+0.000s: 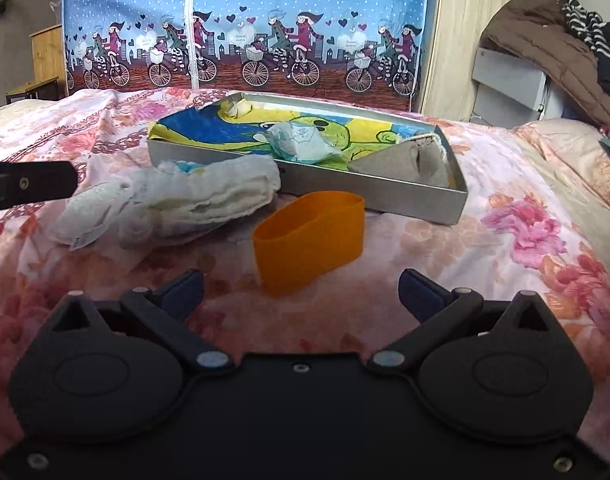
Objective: Organize soft objects
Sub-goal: 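Grasp the orange silicone cup with the right tool while the left tool grasps the white diaper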
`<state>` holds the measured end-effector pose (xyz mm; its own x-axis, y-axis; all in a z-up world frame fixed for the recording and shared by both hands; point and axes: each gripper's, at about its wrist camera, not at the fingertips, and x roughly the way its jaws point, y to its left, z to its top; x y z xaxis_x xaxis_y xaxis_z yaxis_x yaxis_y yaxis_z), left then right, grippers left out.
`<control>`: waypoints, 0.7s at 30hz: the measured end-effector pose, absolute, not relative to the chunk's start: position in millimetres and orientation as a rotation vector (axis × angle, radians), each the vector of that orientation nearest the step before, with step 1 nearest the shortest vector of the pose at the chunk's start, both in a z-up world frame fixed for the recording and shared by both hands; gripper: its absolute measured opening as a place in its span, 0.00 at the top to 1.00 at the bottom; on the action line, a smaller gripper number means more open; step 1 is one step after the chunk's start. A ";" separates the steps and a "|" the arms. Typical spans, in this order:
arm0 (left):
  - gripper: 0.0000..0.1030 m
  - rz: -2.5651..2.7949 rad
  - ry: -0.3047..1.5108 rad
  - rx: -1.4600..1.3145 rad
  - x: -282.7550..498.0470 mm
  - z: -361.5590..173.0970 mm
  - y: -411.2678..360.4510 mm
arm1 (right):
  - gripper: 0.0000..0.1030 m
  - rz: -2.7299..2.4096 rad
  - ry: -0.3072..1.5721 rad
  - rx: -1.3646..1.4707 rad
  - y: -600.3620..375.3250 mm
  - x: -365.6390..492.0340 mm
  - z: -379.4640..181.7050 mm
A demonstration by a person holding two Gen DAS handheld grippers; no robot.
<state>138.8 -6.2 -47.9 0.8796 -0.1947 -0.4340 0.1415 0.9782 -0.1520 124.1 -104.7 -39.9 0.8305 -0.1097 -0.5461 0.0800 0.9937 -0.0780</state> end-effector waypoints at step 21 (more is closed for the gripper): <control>0.14 -0.445 0.582 -0.334 228.4 -72.7 -20.8 | 0.13 -0.128 0.495 -0.046 -112.2 152.3 -48.9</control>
